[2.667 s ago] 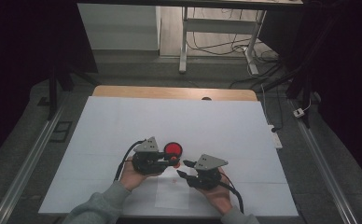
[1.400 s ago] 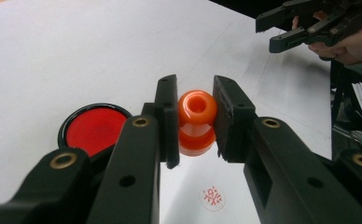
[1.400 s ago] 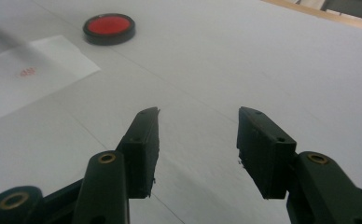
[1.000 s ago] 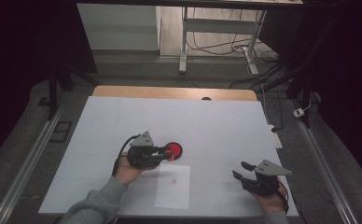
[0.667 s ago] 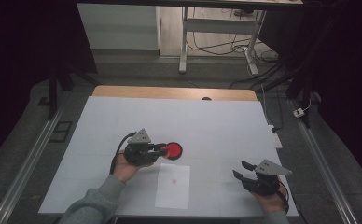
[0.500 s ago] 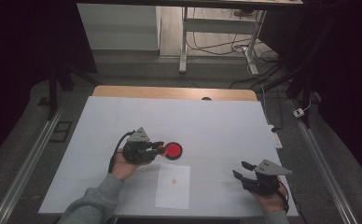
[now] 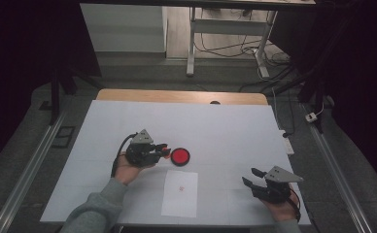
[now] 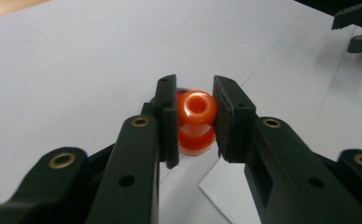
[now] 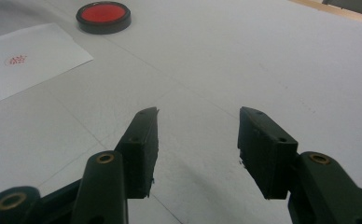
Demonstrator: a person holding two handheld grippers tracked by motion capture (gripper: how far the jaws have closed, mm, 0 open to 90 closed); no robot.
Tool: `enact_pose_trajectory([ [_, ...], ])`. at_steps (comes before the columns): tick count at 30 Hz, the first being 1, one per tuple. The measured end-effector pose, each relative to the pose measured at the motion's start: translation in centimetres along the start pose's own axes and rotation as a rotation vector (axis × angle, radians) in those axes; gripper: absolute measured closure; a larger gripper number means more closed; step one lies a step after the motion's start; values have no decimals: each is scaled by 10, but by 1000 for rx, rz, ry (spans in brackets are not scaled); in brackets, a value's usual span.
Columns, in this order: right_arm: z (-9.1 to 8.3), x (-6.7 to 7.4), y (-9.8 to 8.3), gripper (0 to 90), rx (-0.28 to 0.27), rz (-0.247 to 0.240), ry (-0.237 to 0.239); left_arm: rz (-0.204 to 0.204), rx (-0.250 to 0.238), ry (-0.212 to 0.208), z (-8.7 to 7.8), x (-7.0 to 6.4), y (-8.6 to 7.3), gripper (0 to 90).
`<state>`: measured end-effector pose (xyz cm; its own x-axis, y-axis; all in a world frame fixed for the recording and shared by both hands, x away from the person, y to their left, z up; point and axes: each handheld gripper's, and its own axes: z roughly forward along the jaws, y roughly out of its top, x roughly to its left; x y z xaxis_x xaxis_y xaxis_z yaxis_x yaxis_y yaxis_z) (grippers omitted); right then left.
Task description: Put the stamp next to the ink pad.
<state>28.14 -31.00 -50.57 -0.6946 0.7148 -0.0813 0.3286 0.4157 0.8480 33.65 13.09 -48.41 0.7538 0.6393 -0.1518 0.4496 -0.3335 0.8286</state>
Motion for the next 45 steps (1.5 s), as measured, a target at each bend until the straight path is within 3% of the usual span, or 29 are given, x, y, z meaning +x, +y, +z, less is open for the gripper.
enact_pose_trajectory([
  [28,1,-1,-1,474,5,2,0,-7,143,111,29,23,-17,715],
  [45,1,-2,-2,474,3,8,-2,-8,183,111,38,25,-24,708],
])
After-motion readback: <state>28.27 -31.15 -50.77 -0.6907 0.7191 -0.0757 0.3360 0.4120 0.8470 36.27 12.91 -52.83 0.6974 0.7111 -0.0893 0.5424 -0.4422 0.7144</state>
